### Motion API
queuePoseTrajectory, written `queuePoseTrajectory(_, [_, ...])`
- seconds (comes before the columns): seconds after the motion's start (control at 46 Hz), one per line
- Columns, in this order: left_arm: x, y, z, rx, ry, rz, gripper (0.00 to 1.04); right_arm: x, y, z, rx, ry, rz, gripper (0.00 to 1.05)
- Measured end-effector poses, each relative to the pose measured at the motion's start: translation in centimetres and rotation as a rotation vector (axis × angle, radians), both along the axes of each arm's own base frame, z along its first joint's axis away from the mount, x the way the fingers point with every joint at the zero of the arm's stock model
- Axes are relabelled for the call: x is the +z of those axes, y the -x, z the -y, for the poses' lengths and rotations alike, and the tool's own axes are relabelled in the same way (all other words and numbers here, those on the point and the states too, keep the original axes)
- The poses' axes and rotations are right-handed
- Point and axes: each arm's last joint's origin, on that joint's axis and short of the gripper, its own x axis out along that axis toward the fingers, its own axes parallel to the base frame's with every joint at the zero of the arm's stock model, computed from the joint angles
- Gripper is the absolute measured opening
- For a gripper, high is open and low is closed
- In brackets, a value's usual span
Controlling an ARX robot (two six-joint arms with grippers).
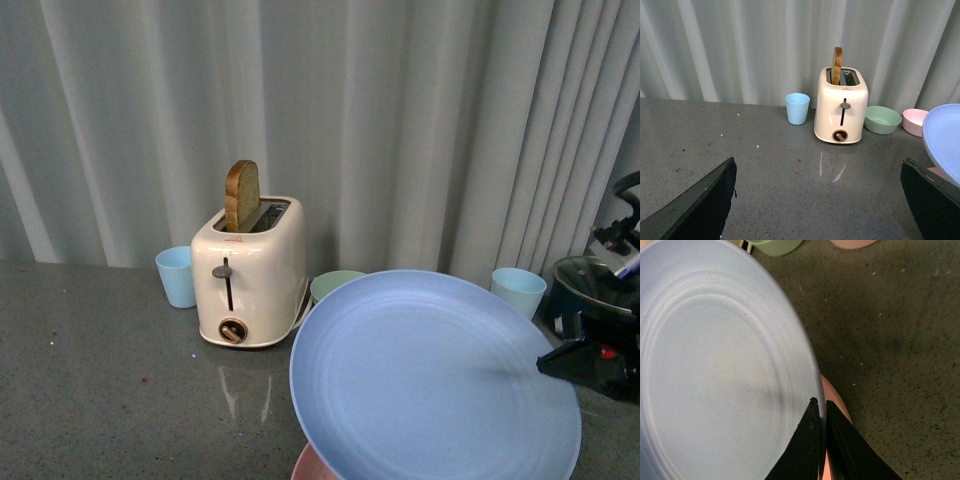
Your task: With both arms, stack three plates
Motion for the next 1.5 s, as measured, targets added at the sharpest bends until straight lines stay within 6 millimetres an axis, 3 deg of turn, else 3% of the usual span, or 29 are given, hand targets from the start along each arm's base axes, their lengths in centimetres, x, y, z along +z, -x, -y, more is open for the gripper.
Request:
queuePoseTrajectory(0.347, [0.0, 0.0, 0.0, 0.000, 0.000, 0.000, 0.98, -3.5, 1.4, -1.7, 0.026, -0.024, -0.092, 0.03])
queuePoseTrajectory(0.543, [0.0, 0.0, 0.0, 0.000, 0.000, 0.000, 0.98, -5.2, 2.1, -1.5, 0.009, -0.008, -0.144, 0.03])
queuePoseTrajectory(0.825, [0.0, 0.0, 0.0, 0.000, 0.000, 0.000, 0.98, -5.9, 2.3, -1.0, -0.006, 0.002, -0.166, 0.04])
queuePoseTrajectory(1.151, [0.0, 0.0, 0.0, 0.000, 0.000, 0.000, 0.98, -5.8, 2.4, -0.5, -0.021, -0.003, -0.179, 0.66])
queuePoseTrajectory(1.325, [0.0, 0.0, 0.0, 0.000, 0.000, 0.000, 0.98, -3.8, 3.1, 0.7, -0.049, -0.021, -0.141, 0.98])
queuePoseTrajectory(1.498, [0.0, 0.0, 0.0, 0.000, 0.000, 0.000, 0.98, -0.2, 5.0, 3.7, -0.175, 0.000, -0.065, 0.97])
